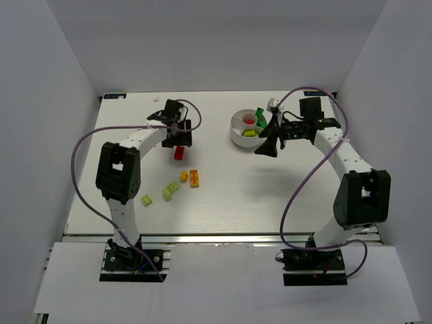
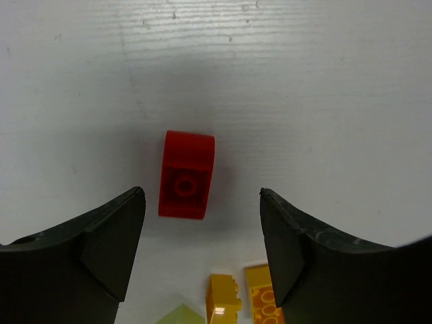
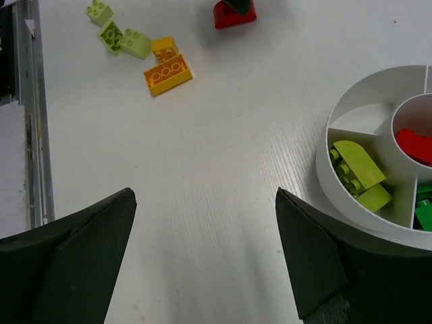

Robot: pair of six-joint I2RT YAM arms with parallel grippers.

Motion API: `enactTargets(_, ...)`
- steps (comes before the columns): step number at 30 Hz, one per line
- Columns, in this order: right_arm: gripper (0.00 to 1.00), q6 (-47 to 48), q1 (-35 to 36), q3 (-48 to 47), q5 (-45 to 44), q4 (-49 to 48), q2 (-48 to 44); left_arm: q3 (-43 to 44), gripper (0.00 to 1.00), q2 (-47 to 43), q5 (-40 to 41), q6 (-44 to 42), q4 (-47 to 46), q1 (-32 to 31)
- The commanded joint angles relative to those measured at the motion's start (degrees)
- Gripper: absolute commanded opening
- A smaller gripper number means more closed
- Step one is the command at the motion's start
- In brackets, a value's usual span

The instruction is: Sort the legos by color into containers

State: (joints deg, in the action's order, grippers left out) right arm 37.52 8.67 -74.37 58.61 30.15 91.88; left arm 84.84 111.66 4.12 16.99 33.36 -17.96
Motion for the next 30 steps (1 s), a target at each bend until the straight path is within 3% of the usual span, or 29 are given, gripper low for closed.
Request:
enactTargets(1, 0.88, 0.2, 0.1, -1.1, -0.2, 0.5, -0.4, 8.4, 0.78, 3.6, 2.6, -2.1, 7.5, -0.1)
enactTargets(8, 0.88, 0.3, 0.1, -0.2, -0.9, 0.3, -1.1, 19.4, 0.71, 12.4, 4.9, -3.2, 14.1, -0.2)
enactTargets(30, 0.88, -0.6, 0.1, -1.0, -1.3, -0.3, -1.0, 17.2, 0.59, 15.3, 2.7, -3.5, 16.6, -0.4)
